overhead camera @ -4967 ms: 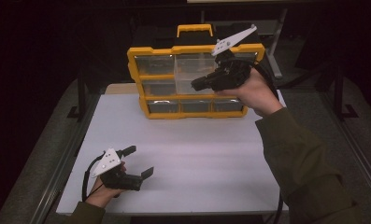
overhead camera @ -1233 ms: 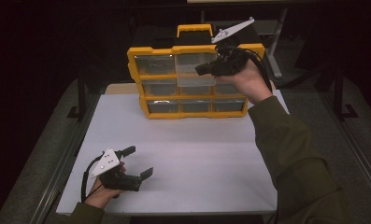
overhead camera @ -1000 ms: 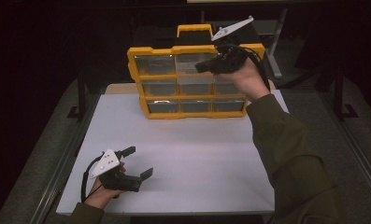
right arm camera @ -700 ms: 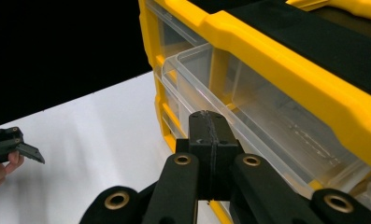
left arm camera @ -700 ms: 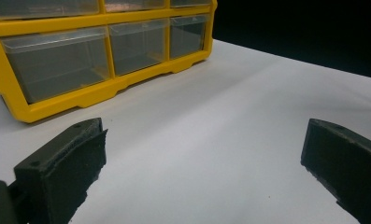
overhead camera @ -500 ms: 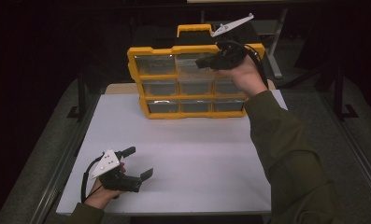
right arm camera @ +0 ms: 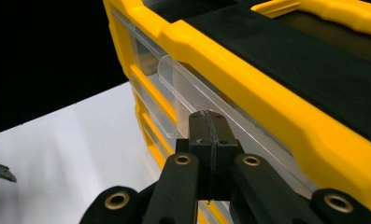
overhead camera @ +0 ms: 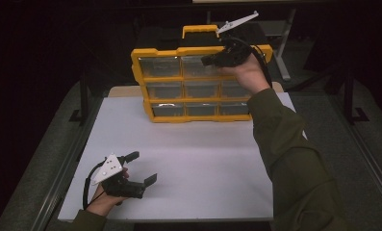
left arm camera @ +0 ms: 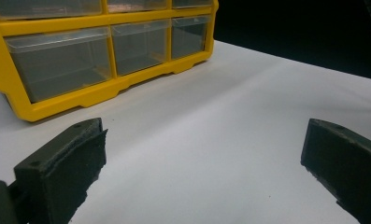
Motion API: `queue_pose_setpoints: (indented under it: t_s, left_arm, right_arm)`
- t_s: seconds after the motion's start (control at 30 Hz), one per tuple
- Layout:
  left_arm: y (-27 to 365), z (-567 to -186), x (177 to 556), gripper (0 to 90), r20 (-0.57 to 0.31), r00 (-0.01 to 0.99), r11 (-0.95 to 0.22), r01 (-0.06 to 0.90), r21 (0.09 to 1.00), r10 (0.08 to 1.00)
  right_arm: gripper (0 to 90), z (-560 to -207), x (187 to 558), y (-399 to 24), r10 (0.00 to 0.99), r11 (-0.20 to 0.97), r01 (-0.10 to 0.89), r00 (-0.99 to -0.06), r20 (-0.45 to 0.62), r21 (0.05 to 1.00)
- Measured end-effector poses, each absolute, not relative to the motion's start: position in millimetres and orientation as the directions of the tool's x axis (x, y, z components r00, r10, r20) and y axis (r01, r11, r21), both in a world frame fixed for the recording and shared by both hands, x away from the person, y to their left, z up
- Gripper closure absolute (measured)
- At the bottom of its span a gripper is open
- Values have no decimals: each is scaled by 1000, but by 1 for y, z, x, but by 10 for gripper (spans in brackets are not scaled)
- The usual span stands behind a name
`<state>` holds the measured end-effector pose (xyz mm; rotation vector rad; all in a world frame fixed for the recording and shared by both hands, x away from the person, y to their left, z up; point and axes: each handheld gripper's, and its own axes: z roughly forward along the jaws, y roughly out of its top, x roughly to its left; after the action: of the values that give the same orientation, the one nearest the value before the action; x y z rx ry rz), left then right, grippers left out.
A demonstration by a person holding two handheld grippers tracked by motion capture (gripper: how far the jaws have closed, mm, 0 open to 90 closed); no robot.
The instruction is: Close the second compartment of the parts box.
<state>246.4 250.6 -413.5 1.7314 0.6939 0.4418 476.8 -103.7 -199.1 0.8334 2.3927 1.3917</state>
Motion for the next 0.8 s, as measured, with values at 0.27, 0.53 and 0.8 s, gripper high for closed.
queue_pose_setpoints:
  t_s: [0.27, 0.53, 0.8]
  left_arm:
    - [251, -414, 246, 0, -56, 755, -172, 219, 960, 654]
    - [251, -414, 246, 0, -55, 754, -173, 220, 960, 654]
    - [250, -414, 247, 0, -63, 751, -159, 220, 962, 658]
  right_arm:
    - [895, -201, 480, -104, 599, 374, 354, -798, 68, 857]
    - [894, -202, 472, -106, 587, 383, 340, -808, 58, 859]
    - [892, -208, 461, -113, 579, 384, 331, -813, 54, 862]
